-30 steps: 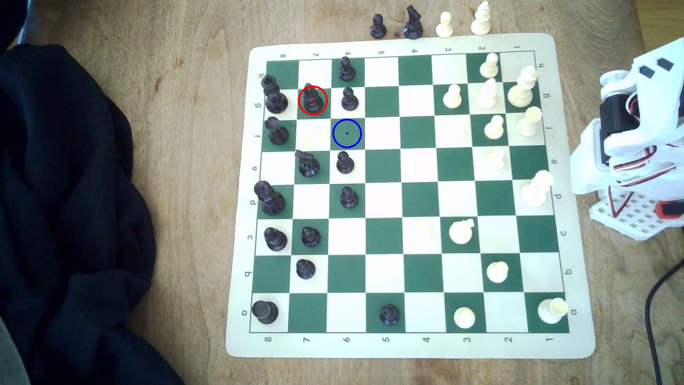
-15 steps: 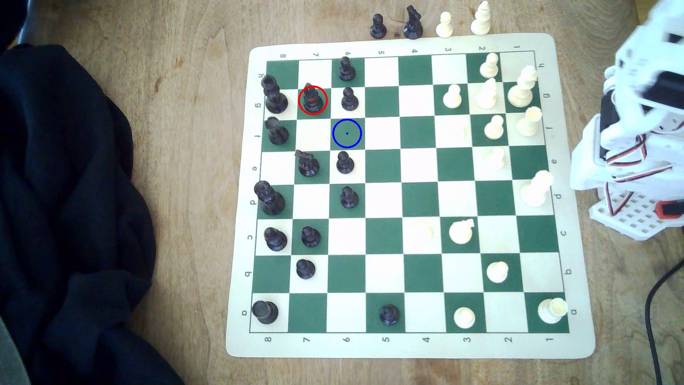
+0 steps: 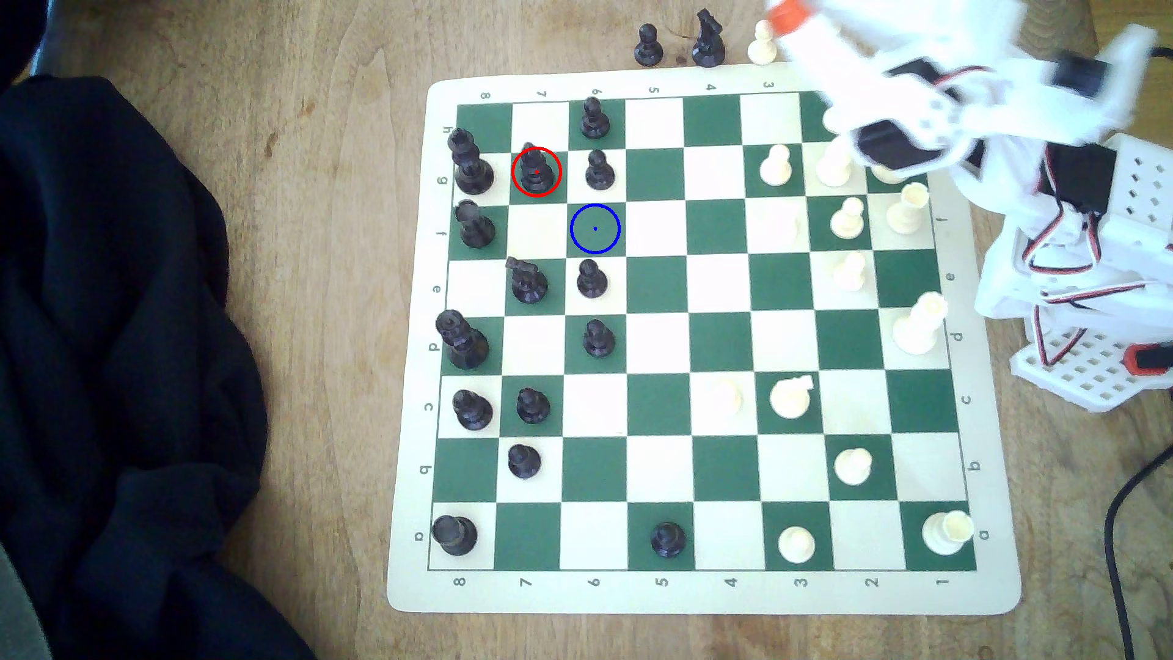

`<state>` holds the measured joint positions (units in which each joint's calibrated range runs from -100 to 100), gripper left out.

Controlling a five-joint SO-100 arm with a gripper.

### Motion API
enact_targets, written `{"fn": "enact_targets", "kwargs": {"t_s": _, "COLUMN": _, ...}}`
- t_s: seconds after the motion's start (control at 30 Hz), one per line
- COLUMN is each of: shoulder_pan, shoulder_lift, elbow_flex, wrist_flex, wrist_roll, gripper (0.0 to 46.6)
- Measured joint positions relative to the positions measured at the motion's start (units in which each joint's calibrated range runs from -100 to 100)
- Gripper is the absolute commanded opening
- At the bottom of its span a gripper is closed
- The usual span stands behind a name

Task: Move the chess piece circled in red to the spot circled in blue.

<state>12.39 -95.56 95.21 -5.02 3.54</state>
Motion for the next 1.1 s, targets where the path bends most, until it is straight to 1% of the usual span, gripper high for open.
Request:
{"fn": "enact_targets", "kwargs": {"t_s": 0.1, "shoulder_pan": 0.29, "shoulder_lift": 2.01, "elbow_flex": -5.87, "wrist_flex": 12.99, "wrist_roll": -0.20, "gripper": 1.0}}
{"fn": "enact_targets", "kwargs": {"t_s": 0.13, "shoulder_pan": -0.37, "shoulder_lift": 6.12, "elbow_flex": -12.11, "wrist_flex": 22.07, "wrist_roll": -0.39, "gripper": 1.0}}
{"fn": "enact_targets", "kwargs": {"t_s": 0.17, "shoulder_pan": -0.59, "shoulder_lift": 8.13, "elbow_flex": -14.91, "wrist_flex": 26.22, "wrist_roll": -0.54, "gripper": 1.0}}
{"fn": "enact_targets", "kwargs": {"t_s": 0.23, "shoulder_pan": -0.74, "shoulder_lift": 11.98, "elbow_flex": -19.88, "wrist_flex": 32.91, "wrist_roll": -1.22, "gripper": 1.0}}
{"fn": "enact_targets", "kwargs": {"t_s": 0.27, "shoulder_pan": -1.11, "shoulder_lift": 16.59, "elbow_flex": -25.12, "wrist_flex": 37.45, "wrist_roll": -1.90, "gripper": 1.0}}
{"fn": "enact_targets", "kwargs": {"t_s": 0.37, "shoulder_pan": -2.06, "shoulder_lift": 22.29, "elbow_flex": -32.08, "wrist_flex": 42.87, "wrist_roll": -2.69, "gripper": 1.4}}
{"fn": "enact_targets", "kwargs": {"t_s": 0.4, "shoulder_pan": -2.14, "shoulder_lift": 27.06, "elbow_flex": -37.60, "wrist_flex": 46.69, "wrist_roll": -3.22, "gripper": 1.4}}
{"fn": "enact_targets", "kwargs": {"t_s": 0.5, "shoulder_pan": -1.99, "shoulder_lift": 33.43, "elbow_flex": -44.55, "wrist_flex": 50.76, "wrist_roll": -4.35, "gripper": 1.4}}
{"fn": "enact_targets", "kwargs": {"t_s": 0.53, "shoulder_pan": -1.99, "shoulder_lift": 36.61, "elbow_flex": -47.45, "wrist_flex": 51.79, "wrist_roll": -4.64, "gripper": 1.4}}
{"fn": "enact_targets", "kwargs": {"t_s": 0.57, "shoulder_pan": -2.06, "shoulder_lift": 42.56, "elbow_flex": -51.88, "wrist_flex": 52.91, "wrist_roll": -5.32, "gripper": 1.5}}
{"fn": "enact_targets", "kwargs": {"t_s": 0.7, "shoulder_pan": -3.02, "shoulder_lift": 53.71, "elbow_flex": -59.20, "wrist_flex": 55.30, "wrist_roll": -6.20, "gripper": 2.3}}
{"fn": "enact_targets", "kwargs": {"t_s": 0.83, "shoulder_pan": -3.17, "shoulder_lift": 59.82, "elbow_flex": -64.44, "wrist_flex": 57.53, "wrist_roll": -6.98, "gripper": 4.1}}
{"fn": "enact_targets", "kwargs": {"t_s": 0.87, "shoulder_pan": -3.17, "shoulder_lift": 63.59, "elbow_flex": -67.42, "wrist_flex": 58.17, "wrist_roll": -7.28, "gripper": 4.3}}
{"fn": "enact_targets", "kwargs": {"t_s": 1.1, "shoulder_pan": -2.43, "shoulder_lift": 75.99, "elbow_flex": -75.46, "wrist_flex": 57.77, "wrist_roll": -7.81, "gripper": 7.7}}
